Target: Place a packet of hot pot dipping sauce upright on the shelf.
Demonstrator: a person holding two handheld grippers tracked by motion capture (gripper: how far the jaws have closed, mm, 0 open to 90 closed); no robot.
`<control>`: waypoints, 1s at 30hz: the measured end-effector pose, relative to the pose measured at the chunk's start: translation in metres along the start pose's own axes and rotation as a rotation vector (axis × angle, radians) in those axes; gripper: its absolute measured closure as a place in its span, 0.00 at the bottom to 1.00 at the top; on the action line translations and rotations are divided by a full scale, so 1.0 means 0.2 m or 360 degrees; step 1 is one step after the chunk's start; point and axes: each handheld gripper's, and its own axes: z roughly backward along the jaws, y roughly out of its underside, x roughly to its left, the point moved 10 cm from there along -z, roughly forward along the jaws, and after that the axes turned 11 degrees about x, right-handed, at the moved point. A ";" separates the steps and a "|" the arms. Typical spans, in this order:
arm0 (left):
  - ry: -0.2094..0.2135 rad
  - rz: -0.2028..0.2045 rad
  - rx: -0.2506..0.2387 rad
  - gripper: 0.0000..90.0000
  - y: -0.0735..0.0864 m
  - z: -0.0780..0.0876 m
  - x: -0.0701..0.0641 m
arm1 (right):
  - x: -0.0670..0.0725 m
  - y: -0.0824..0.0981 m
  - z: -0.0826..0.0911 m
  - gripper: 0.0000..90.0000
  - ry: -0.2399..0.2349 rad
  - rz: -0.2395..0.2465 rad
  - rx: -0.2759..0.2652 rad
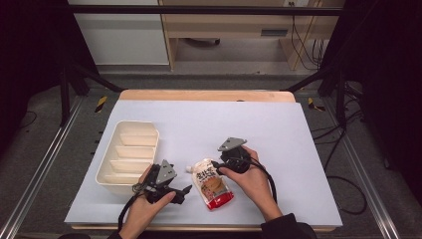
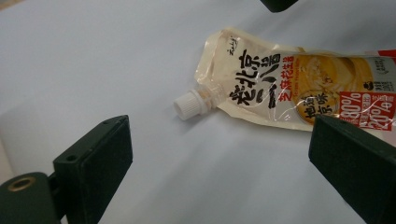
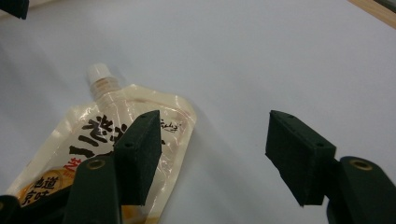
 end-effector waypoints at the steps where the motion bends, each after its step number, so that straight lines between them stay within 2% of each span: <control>1: 0.0002 0.0003 0.0002 0.07 0.00 0.00 0.00 | -0.01 0.00 -0.01 0.42 -0.0002 -0.0006 -0.0001; 3: 0.0004 -0.0009 0.0003 0.07 0.00 0.00 -0.01 | -0.01 0.00 -0.02 0.42 0.0001 -0.0011 0.0004; 4: -0.0006 -0.0013 -0.0007 0.07 0.00 0.00 -0.01 | 0.01 0.00 -0.02 0.44 -0.0040 -0.0014 -0.0001; 6: -0.0009 -0.0023 -0.0013 0.07 -0.01 0.00 -0.01 | 0.02 -0.01 -0.02 0.45 -0.0048 -0.0010 -0.0010; 8: -0.0014 -0.0021 -0.0011 0.07 -0.01 0.01 -0.01 | 0.03 -0.02 -0.01 0.46 -0.0038 0.0014 -0.0026; 14: -0.0023 -0.0009 -0.0022 0.08 -0.01 0.02 0.01 | 0.06 -0.05 -0.02 0.47 -0.0069 0.0043 -0.0045; 17: -0.0022 0.0003 -0.0010 0.08 -0.01 0.01 0.02 | 0.08 -0.05 -0.03 0.47 -0.0089 0.0066 -0.0034; 23: -0.0006 0.0002 -0.0003 0.08 0.00 0.02 0.01 | 0.08 -0.05 -0.08 0.47 -0.0100 0.0063 0.0008; 26: 0.0001 0.0000 0.0000 0.09 0.00 0.02 0.01 | 0.10 -0.06 -0.11 0.47 -0.0172 0.0031 0.0023; 28: 0.0004 -0.0002 0.0006 0.09 0.00 0.01 0.01 | 0.09 -0.06 -0.16 0.44 -0.0144 0.0040 0.0068; 30: 0.0003 -0.0002 0.0013 0.09 0.00 0.01 0.01 | 0.08 -0.06 -0.18 0.44 -0.0139 0.0034 0.0075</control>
